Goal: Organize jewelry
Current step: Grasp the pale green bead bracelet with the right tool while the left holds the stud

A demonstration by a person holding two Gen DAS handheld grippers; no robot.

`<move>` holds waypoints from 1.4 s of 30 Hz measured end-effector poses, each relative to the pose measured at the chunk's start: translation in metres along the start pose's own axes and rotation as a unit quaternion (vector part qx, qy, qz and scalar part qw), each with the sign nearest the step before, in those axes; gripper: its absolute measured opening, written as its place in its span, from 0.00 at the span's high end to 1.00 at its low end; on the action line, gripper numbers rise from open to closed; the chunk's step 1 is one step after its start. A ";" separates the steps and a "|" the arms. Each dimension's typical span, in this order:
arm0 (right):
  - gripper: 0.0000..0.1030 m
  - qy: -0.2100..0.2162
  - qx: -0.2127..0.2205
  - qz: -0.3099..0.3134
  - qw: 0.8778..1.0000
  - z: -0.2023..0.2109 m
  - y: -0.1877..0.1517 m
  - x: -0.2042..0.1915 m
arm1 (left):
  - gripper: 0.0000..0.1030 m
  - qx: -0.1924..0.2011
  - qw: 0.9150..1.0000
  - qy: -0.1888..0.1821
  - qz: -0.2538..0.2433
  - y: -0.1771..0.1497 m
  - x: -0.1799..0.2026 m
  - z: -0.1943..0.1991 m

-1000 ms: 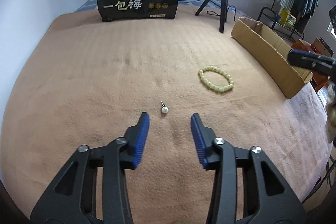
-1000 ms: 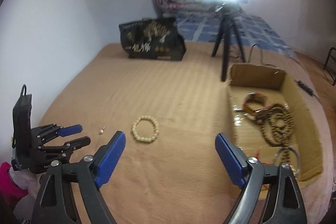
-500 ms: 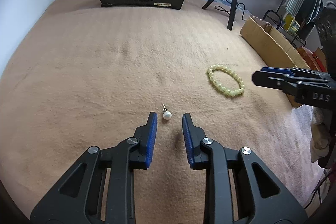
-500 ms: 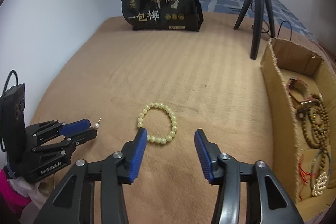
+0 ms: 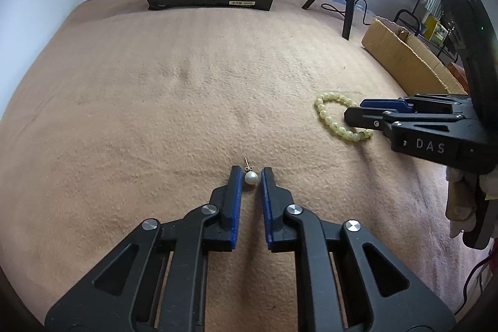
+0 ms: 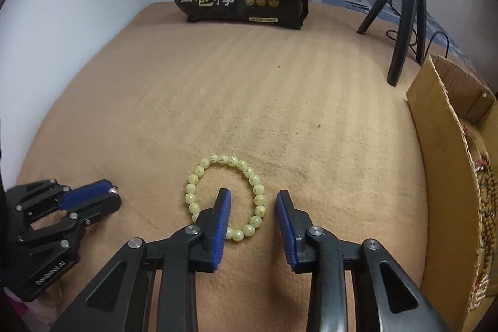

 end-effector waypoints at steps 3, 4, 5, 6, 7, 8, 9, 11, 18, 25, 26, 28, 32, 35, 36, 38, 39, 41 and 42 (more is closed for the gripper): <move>0.81 -0.006 0.000 0.010 1.000 -0.001 0.001 -0.003 | 0.93 0.002 1.000 0.002 0.000 0.000 0.000 -0.001; 0.84 -0.006 0.000 0.011 1.000 -0.001 0.001 -0.003 | 0.93 0.003 1.000 0.002 0.000 0.000 0.000 -0.001; 0.86 -0.007 0.001 0.012 1.000 -0.001 0.001 -0.004 | 0.93 0.003 1.000 0.003 0.001 0.000 0.000 -0.001; 0.92 -0.006 0.002 0.011 1.000 -0.001 0.000 -0.004 | 0.93 0.004 1.000 0.003 0.001 0.000 0.000 -0.001; 0.94 -0.001 0.004 0.007 1.000 -0.001 -0.001 -0.003 | 0.93 0.004 1.000 0.003 0.002 0.000 0.000 -0.001; 0.94 0.002 0.006 0.003 1.000 -0.001 -0.001 -0.002 | 0.93 0.005 1.000 0.004 0.002 -0.001 0.000 0.000; 0.95 0.004 0.009 0.000 1.000 0.000 -0.002 -0.002 | 0.93 0.005 1.000 0.004 0.003 -0.001 0.000 0.001; 0.95 0.009 0.013 -0.005 1.000 0.002 -0.004 -0.001 | 0.93 0.006 1.000 0.004 0.005 -0.001 -0.001 0.002; 0.95 0.045 0.048 -0.028 0.997 0.030 -0.010 0.004 | 0.94 0.018 1.000 0.003 0.008 0.000 -0.001 0.018; 0.95 0.068 0.084 -0.036 0.994 0.069 -0.020 0.005 | 0.94 0.034 0.999 -0.002 -0.002 0.002 0.010 0.037; 0.95 0.068 0.088 -0.036 0.993 0.073 -0.021 0.005 | 0.94 0.036 0.999 -0.003 -0.004 0.003 0.013 0.039; 0.95 0.069 0.098 -0.036 0.992 0.085 -0.026 0.006 | 0.94 0.040 0.999 -0.005 -0.008 0.004 0.018 0.043; 0.95 0.074 0.118 -0.039 0.989 0.108 -0.034 0.011 | 0.94 0.047 0.999 -0.011 -0.012 0.009 0.028 0.050; 0.95 0.073 0.129 -0.043 0.988 0.123 -0.040 0.019 | 0.94 0.052 0.998 -0.017 -0.018 0.012 0.037 0.055; 0.95 0.072 0.132 -0.043 0.988 0.127 -0.042 0.021 | 0.94 0.054 0.998 -0.019 -0.020 0.013 0.040 0.057; 0.95 0.067 0.137 -0.043 0.987 0.138 -0.047 0.027 | 0.94 0.057 0.998 -0.023 -0.024 0.016 0.047 0.060; 0.95 0.063 0.141 -0.043 0.987 0.144 -0.050 0.031 | 0.94 0.060 0.998 -0.026 -0.026 0.018 0.052 0.061; 0.95 0.060 0.148 -0.045 0.986 0.155 -0.055 0.038 | 0.94 0.063 0.997 -0.032 -0.028 0.022 0.058 0.063; 0.95 0.058 0.151 -0.047 0.986 0.159 -0.057 0.042 | 0.94 0.065 0.997 -0.035 -0.029 0.024 0.062 0.064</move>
Point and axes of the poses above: each gripper's, at about its wrist camera, not at the fingertips, and z roughly against the way its jaws point, x to its right, y to its top, the point moved 2 cm from there along -z, roughly the way its jaws point, and after that the axes turned 7 degrees about -x, right-handed, at the moved point
